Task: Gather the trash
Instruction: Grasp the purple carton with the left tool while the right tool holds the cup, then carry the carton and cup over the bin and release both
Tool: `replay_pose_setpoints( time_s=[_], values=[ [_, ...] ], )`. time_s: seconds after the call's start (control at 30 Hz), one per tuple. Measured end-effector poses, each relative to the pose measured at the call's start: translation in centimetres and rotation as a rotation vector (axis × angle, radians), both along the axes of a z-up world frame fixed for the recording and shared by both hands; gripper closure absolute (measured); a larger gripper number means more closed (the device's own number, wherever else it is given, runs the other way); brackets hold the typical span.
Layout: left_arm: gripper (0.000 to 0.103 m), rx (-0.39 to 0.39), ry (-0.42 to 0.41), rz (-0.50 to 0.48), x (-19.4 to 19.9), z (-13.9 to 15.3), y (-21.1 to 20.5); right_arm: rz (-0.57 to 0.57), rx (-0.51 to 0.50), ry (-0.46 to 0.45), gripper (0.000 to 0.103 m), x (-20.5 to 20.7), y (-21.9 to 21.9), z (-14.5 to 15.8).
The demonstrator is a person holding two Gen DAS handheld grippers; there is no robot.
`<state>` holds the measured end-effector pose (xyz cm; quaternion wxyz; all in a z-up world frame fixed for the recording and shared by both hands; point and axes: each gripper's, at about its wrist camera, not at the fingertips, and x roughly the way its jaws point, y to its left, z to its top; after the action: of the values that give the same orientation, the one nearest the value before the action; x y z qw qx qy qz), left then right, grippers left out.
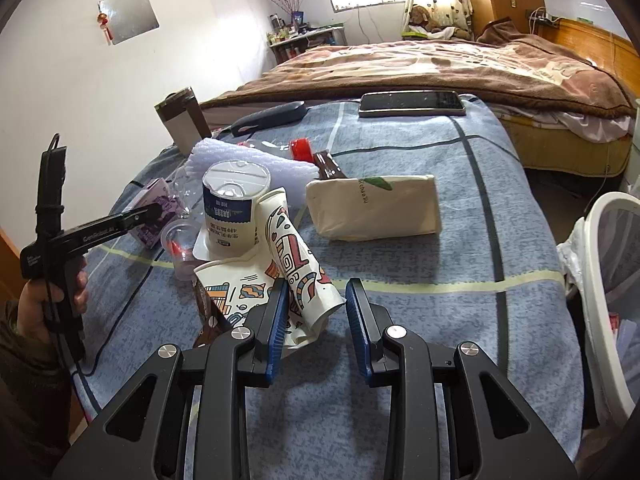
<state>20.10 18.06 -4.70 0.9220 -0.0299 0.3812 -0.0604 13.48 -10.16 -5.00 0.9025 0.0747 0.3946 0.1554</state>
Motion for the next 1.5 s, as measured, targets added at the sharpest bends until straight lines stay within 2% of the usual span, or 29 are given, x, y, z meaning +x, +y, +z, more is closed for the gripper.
replay_pose_setpoints(
  time_s=[0.5, 0.7, 1.1, 1.5],
  values=[
    [0.063, 0.002, -0.115, -0.014, -5.8, 4.2, -3.3, -0.033, 0.006, -0.067, 0.071, -1.9, -1.7, 1.9],
    [0.063, -0.012, -0.132, -0.043, -7.0, 5.1, -5.5, -0.057, 0.018, -0.092, 0.071, -2.7, -2.8, 2.7],
    [0.063, -0.01, -0.147, -0.166, -8.3, 5.9, -11.8, -0.134, 0.028, -0.129, 0.071, -4.3, -6.4, 3.9],
    [0.063, -0.014, -0.155, -0.314, -8.5, 6.4, -20.7, -0.249, 0.015, -0.154, 0.071, -6.1, -12.2, 4.8]
  ],
)
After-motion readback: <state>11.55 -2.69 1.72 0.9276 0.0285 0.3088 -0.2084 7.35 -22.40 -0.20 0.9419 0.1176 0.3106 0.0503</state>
